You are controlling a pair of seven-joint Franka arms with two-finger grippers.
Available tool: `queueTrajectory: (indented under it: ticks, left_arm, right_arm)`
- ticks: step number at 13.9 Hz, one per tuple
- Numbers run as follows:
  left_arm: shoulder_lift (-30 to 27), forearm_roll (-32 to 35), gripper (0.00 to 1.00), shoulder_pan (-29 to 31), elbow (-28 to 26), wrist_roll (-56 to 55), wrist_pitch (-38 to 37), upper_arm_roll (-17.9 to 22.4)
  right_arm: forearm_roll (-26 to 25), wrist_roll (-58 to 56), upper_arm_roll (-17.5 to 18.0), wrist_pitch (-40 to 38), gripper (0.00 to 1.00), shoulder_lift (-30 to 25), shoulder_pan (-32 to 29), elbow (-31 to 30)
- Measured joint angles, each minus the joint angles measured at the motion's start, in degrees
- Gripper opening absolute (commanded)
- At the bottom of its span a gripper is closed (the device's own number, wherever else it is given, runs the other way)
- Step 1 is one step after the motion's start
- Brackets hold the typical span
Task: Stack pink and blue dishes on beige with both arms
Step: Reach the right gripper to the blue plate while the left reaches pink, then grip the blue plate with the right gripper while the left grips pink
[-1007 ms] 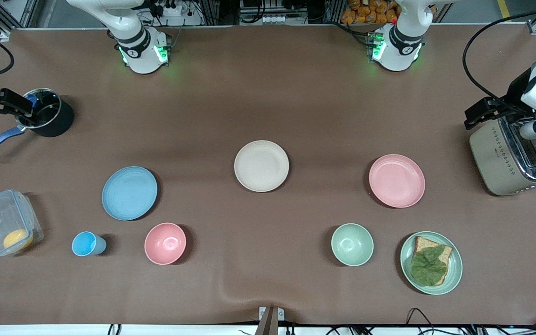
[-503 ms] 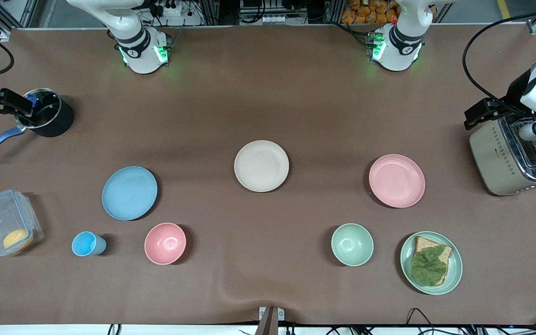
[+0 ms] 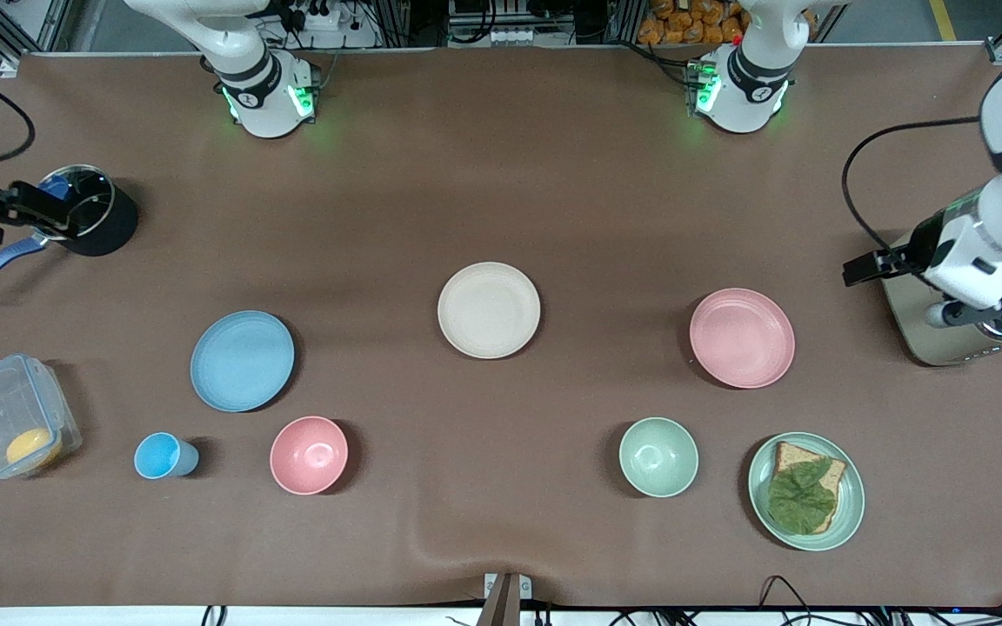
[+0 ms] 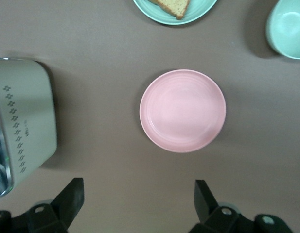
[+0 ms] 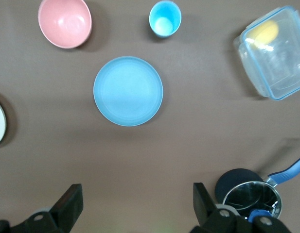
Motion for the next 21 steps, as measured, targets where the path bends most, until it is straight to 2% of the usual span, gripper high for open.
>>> queueTrajectory:
  ticks: [6, 8, 11, 15, 17, 19, 21]
  left_arm:
    - [0.03, 3.4, 1.0, 0.77, -13.5, 0.0, 15.78, 0.01]
    - [0.21, 3.62, 1.0, 1.06, -18.59, 0.02, 22.1, 0.02]
    - [1.99, 3.62, 1.0, 1.38, -23.05, 0.02, 28.11, 0.02]
    - [7.48, 3.62, 1.0, 2.2, -25.03, 0.02, 35.86, 0.03]
    - [9.91, 3.62, 1.0, 3.47, -25.33, 0.02, 38.52, 0.05]
    - [11.9, 3.62, 1.0, 4.4, -25.37, 0.02, 40.9, 0.06]
    - [13.33, 3.62, 0.92, 4.84, -25.36, 0.02, 42.51, 0.06]
  right_arm:
    - [-2.37, -0.03, 0.72, -0.38, 1.0, 9.05, 6.65, -0.2]
    - [-3.52, 0.14, 0.81, 2.02, 1.0, 10.92, 8.07, -3.46]
    - [-3.42, 0.15, 0.34, 14.76, 1.0, 12.38, 5.78, -13.08]
    - [-3.17, 0.04, 0.24, 28.71, 1.0, 13.13, 1.44, -22.44]
    - [-2.93, 0.2, 0.24, 35.39, 1.0, 15.41, 0.71, -24.37]
    - [-0.47, 0.2, 0.2, 43.27, 1.0, 20.02, -1.09, -24.84]
    - [2.64, 0.11, 0.18, 48.19, 1.0, 24.5, -2.31, -24.4]
